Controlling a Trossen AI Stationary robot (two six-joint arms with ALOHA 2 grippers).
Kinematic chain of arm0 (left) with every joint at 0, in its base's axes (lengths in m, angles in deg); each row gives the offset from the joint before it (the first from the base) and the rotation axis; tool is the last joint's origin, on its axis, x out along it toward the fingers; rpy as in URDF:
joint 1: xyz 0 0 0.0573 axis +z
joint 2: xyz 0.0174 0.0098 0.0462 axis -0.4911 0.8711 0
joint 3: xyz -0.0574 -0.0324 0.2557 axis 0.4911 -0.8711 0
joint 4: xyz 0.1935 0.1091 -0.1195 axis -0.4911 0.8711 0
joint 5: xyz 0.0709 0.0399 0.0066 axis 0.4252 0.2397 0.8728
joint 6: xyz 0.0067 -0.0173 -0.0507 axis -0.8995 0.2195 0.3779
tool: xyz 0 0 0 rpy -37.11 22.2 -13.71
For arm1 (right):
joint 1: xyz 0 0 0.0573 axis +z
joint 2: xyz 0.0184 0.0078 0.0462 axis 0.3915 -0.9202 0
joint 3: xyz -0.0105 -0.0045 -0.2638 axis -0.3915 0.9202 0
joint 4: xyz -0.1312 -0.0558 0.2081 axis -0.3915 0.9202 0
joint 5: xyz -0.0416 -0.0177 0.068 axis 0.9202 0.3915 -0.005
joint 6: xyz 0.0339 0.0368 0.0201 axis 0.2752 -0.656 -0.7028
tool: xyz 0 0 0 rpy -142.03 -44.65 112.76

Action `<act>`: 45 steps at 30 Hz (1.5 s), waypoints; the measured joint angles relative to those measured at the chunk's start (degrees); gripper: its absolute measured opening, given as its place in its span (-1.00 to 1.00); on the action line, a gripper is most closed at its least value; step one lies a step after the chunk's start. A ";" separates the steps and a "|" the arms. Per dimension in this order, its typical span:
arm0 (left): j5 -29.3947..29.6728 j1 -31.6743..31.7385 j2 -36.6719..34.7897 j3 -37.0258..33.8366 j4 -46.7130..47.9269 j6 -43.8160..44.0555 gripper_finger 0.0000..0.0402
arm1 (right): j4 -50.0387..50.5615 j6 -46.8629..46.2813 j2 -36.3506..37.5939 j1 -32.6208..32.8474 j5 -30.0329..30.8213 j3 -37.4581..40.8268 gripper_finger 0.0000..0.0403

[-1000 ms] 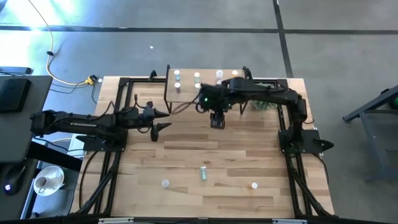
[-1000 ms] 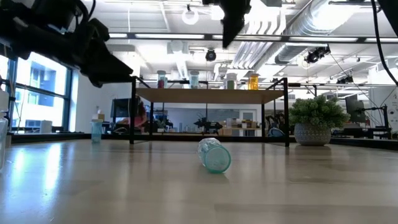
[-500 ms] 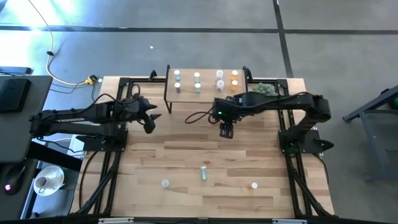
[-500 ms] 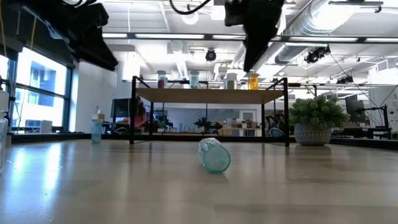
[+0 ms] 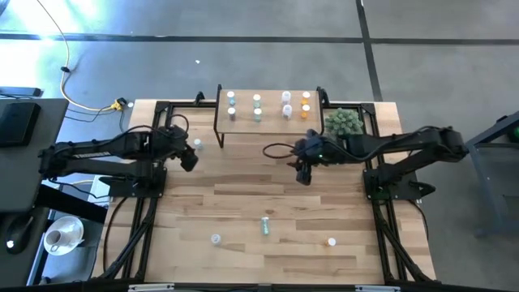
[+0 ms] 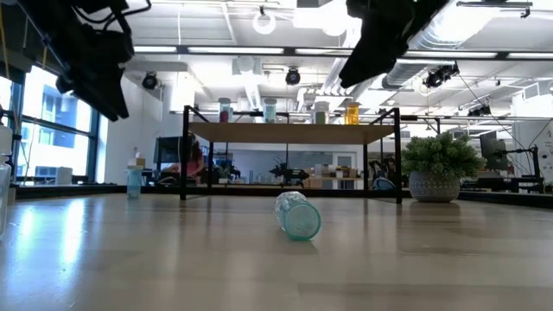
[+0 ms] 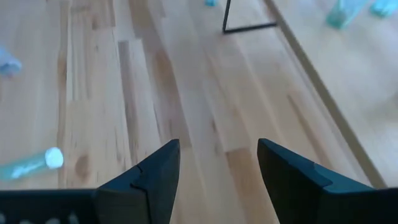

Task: Pick and place medicine bottles onto shelf by color
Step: Put the blue pill bottle on the shelf aligned with the other blue pill bottles

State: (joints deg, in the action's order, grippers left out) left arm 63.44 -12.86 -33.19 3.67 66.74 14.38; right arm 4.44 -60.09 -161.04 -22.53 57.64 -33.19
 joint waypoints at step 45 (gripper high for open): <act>-5.76 17.58 26.52 -0.77 -13.64 -4.16 0.05 | -6.43 -0.04 0.71 1.15 5.56 2.92 0.02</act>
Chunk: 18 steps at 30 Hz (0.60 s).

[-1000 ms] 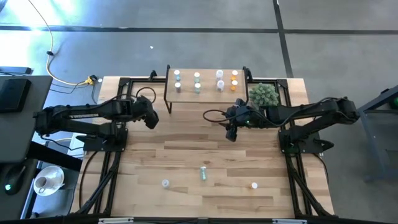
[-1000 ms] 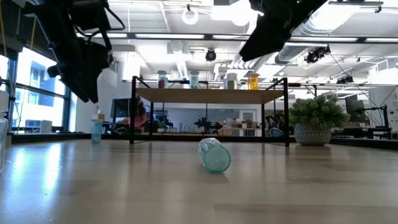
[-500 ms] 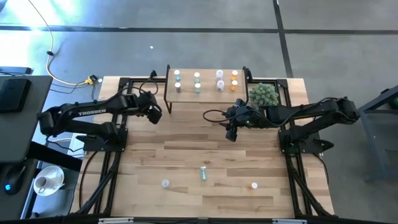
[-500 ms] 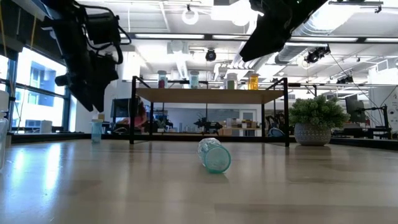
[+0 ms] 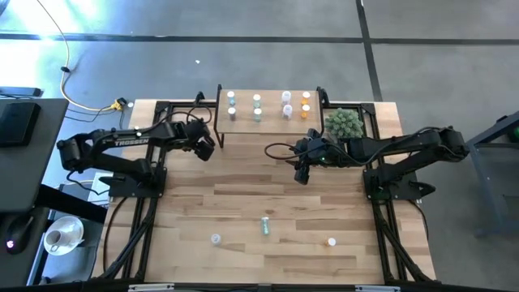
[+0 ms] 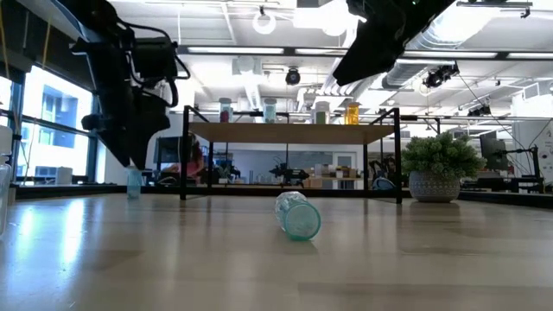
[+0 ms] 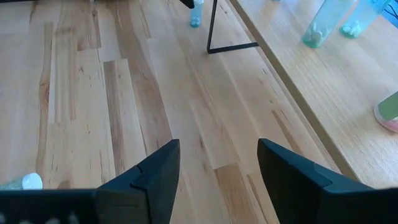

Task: Pick and place medicine bottles onto shelf by color
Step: Put the blue pill bottle on the shelf aligned with the other blue pill bottles

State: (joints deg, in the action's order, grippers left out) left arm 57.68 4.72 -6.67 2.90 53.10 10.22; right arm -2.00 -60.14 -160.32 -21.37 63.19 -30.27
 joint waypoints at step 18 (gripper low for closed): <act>-0.09 0.08 2.56 0.00 -1.51 -2.58 -0.15 | 0.00 0.00 -0.02 0.00 0.00 0.00 0.02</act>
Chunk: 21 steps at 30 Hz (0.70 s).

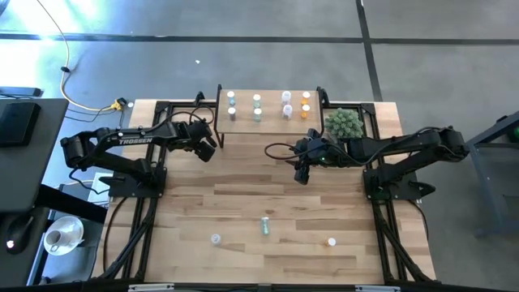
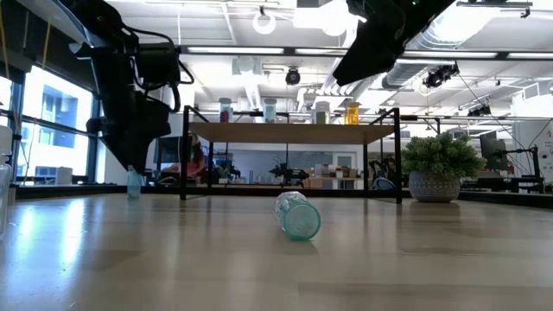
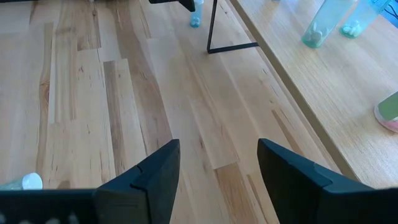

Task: Pick and place medicine bottles onto shelf by color
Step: Put the blue pill bottle on the shelf aligned with the other blue pill bottles

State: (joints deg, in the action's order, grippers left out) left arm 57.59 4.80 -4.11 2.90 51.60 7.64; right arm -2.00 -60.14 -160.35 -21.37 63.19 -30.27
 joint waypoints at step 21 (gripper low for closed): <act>-2.70 -0.02 -3.17 5.09 6.19 -4.97 -0.47 | 0.00 0.00 0.00 0.00 0.00 0.00 0.02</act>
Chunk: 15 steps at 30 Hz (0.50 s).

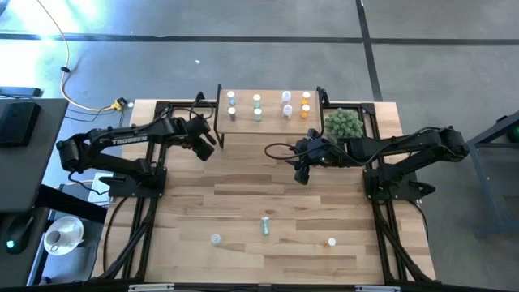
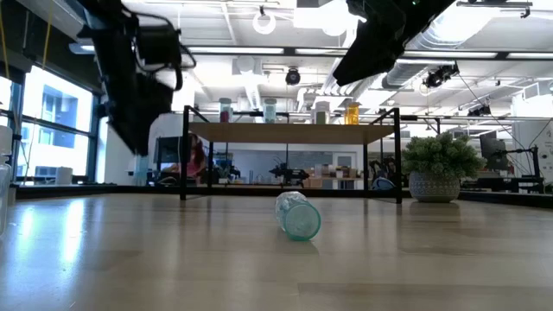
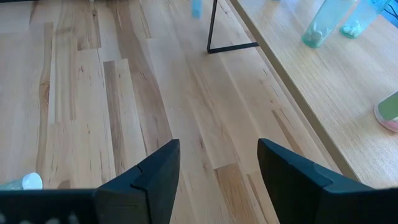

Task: Pick and place medicine bottles onto shelf by color
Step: Put the blue pill bottle on the shelf aligned with the other blue pill bottles

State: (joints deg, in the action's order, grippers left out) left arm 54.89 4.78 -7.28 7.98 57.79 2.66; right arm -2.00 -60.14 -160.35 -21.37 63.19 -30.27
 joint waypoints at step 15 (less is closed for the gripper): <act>7.11 0.02 -6.41 24.47 17.10 0.45 -0.48 | 1.11 -1.31 0.00 0.00 -0.02 0.00 0.02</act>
State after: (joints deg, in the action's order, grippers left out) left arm 62.00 4.80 -13.69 32.45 74.89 3.11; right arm -0.89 -61.45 -160.35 -21.37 63.17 -30.27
